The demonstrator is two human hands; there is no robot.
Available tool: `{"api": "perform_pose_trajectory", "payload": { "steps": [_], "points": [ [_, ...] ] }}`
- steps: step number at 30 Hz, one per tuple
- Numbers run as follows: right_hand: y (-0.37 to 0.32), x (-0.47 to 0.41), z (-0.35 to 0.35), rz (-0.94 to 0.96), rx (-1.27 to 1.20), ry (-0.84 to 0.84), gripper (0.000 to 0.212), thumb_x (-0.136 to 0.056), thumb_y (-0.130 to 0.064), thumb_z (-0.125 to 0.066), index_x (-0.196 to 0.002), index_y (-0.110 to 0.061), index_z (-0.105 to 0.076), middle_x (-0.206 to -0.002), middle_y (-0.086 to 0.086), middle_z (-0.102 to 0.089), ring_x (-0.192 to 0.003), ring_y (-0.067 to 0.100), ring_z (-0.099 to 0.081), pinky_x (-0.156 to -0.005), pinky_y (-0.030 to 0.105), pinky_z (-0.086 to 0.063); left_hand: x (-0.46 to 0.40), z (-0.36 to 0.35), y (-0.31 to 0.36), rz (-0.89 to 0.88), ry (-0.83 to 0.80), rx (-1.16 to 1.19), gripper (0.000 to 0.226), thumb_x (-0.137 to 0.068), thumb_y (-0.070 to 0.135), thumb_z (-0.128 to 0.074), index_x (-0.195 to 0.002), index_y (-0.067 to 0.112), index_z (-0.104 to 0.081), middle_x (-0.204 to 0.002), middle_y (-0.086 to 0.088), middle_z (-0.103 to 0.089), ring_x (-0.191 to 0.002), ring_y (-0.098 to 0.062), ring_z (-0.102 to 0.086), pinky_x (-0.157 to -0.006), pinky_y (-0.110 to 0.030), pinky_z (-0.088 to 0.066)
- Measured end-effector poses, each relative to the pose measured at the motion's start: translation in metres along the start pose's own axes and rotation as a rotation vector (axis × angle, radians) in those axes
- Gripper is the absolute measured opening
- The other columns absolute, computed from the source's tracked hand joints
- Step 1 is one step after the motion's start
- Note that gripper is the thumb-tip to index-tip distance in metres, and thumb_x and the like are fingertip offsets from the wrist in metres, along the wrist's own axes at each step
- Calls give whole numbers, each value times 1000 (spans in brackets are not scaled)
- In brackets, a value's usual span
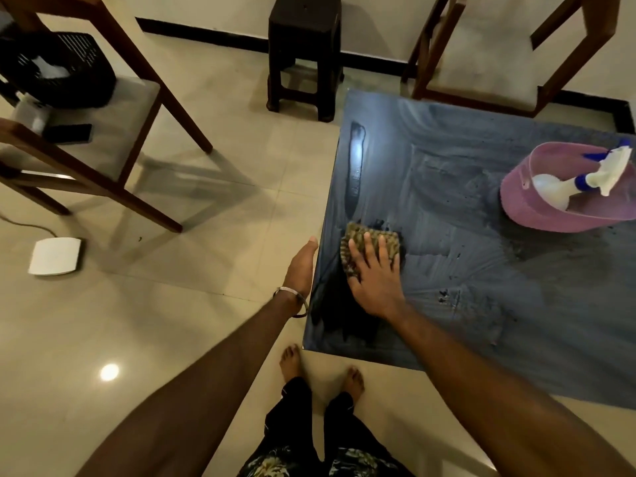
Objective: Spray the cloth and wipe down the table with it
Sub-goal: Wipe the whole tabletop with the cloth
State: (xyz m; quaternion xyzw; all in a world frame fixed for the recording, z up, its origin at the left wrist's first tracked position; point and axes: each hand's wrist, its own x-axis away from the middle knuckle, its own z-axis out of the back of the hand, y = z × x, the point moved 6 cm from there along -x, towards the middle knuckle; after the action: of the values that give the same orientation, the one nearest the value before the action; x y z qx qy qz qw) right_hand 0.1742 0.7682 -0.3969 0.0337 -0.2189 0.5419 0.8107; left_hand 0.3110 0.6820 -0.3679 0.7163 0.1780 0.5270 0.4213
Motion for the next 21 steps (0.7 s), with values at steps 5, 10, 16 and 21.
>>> {"api": "perform_pose_trajectory", "payload": {
  "steps": [5, 10, 16, 21],
  "points": [
    [-69, 108, -62, 261, -13, 25, 75, -93, -52, -39, -158, -36, -5, -167, 1, -1, -152, 31, 10, -118, 61, -4, -15, 2, -4, 44, -60, -16, 50, -102, 42, -31, -142, 13, -41, -141, 1, -48, -127, -7, -44, -101, -17, -28],
    [-74, 117, -69, 318, -28, -6, 73, -92, -51, -37, -157, -40, -6, -167, -4, 1, -153, 24, 11, -119, 59, -1, -23, 9, -11, 71, -69, -31, 59, -99, 48, -34, -145, 11, -37, -151, -3, -39, -140, -16, -34, -107, -24, -24],
    [-41, 2, -9, -37, -58, 7, 72, -92, -52, -24, -156, -39, 6, -165, 0, 18, -147, 26, 25, -119, 60, 9, -21, 7, -5, 78, -116, -18, 36, -100, 43, -32, -123, 23, -51, -123, 8, -50, -125, -8, -41, -101, -22, -28],
    [-65, 32, -29, 12, -49, 42, 73, -94, -51, -30, -158, -37, 1, -166, 2, 10, -151, 32, 16, -118, 63, 7, -20, 3, -3, 71, -138, -6, 39, -102, 45, -25, -84, 29, -56, -92, 18, -62, -88, 9, -61, -82, -10, -40]
  ]
}}
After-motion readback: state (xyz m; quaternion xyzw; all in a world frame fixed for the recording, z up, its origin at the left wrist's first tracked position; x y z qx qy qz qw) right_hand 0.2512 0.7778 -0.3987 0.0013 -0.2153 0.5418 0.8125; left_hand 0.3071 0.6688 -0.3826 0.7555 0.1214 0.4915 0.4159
